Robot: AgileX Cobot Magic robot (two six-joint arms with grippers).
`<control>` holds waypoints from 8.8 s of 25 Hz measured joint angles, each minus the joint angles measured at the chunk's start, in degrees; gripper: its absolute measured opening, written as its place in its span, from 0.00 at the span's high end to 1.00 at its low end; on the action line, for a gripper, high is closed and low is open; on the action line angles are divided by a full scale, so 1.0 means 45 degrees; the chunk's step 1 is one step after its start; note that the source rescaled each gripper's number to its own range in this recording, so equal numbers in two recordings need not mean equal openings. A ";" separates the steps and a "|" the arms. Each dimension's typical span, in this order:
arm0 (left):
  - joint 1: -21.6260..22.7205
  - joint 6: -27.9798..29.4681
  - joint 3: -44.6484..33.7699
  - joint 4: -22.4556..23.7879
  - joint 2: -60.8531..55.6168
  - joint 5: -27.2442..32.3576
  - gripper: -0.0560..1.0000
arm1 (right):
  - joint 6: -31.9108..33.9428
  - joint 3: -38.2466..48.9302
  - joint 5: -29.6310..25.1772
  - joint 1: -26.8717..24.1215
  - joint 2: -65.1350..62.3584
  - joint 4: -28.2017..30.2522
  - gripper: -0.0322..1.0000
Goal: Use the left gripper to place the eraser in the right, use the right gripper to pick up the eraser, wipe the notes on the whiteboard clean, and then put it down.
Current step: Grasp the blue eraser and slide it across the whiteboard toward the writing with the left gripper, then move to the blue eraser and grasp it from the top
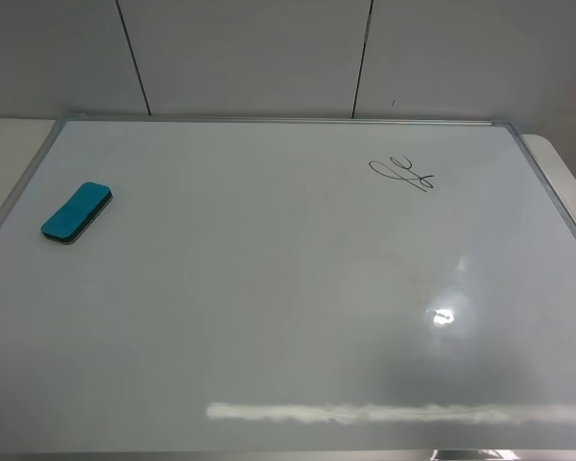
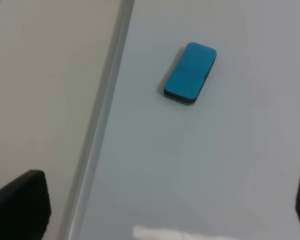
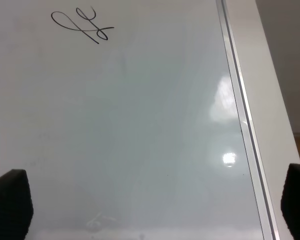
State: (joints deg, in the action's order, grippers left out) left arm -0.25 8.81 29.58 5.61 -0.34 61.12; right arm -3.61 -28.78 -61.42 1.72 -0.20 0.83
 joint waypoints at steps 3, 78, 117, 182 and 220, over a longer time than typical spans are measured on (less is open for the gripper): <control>0.0000 0.0000 0.0000 0.0000 0.0000 0.0000 0.00 | 0.0000 0.0000 0.0000 0.0000 0.0000 0.0000 0.00; -0.1449 -0.2653 0.5902 0.1142 2.4420 -1.0217 0.95 | 0.0000 0.0000 0.0000 0.0000 0.0000 0.0000 0.00; -1.0841 -0.1640 1.1688 -0.2818 2.8363 -0.9702 0.95 | 0.0000 0.0000 0.0000 0.0000 0.0000 0.0000 0.00; -1.1868 -1.0464 2.3730 -0.1701 3.2729 -0.2713 0.01 | 0.0000 0.0000 0.0000 0.0000 0.0000 0.0000 0.00; 0.3589 -0.7410 1.4108 -0.4962 1.5265 -0.0999 0.00 | 0.0000 0.0000 0.0000 0.0000 0.0000 0.0000 0.00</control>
State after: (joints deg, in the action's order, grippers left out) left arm 15.90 -24.54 93.07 -16.72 68.35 56.62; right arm -3.61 -28.78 -61.42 1.72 -0.20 0.83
